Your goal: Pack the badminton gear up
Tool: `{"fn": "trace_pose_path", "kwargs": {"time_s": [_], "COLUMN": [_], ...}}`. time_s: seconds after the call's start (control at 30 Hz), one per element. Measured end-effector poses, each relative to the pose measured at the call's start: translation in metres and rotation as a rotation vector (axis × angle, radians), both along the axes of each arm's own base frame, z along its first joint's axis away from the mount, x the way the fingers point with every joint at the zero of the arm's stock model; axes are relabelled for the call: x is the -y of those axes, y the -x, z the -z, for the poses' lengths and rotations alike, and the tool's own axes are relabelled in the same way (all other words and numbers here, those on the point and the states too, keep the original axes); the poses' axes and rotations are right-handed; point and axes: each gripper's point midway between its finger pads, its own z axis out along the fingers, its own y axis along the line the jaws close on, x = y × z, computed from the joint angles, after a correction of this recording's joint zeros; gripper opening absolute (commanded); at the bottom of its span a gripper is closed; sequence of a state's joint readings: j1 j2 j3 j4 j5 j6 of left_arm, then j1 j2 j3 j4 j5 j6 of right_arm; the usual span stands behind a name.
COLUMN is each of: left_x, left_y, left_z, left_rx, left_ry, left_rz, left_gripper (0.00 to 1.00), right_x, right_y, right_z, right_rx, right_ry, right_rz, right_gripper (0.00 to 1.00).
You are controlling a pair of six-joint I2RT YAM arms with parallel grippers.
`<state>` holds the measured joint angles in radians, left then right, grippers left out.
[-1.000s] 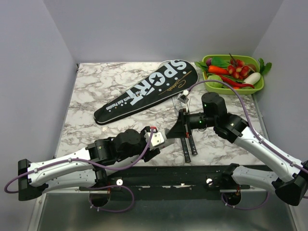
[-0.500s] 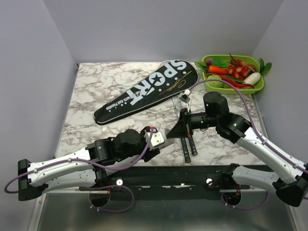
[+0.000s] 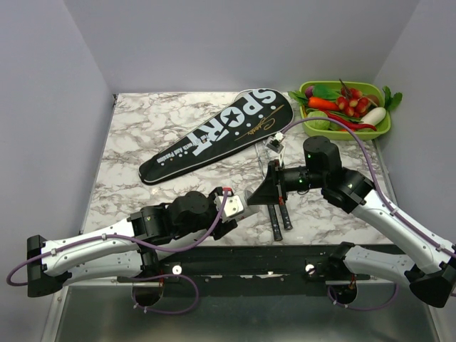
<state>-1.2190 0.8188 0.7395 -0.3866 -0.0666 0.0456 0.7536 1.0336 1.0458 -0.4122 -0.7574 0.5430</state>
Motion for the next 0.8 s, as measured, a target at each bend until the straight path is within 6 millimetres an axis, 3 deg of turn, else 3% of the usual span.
{"fn": "trace_pose_path", "kwargs": {"time_s": [0.5, 0.8], "left_x": [0.0, 0.0], "left_y": [0.002, 0.004], "left_z": [-0.001, -0.001], "left_rx": [0.0, -0.003], "left_ry": [0.004, 0.004], "left_rz": [0.01, 0.022], "left_gripper": [0.0, 0.0], "right_x": [0.004, 0.003], "right_y": [0.01, 0.016], "right_z": [0.008, 0.01], "right_rx": [-0.024, -0.033], "right_ry": [0.0, -0.024], "right_rz": [-0.034, -0.063], "right_gripper": [0.05, 0.17]}}
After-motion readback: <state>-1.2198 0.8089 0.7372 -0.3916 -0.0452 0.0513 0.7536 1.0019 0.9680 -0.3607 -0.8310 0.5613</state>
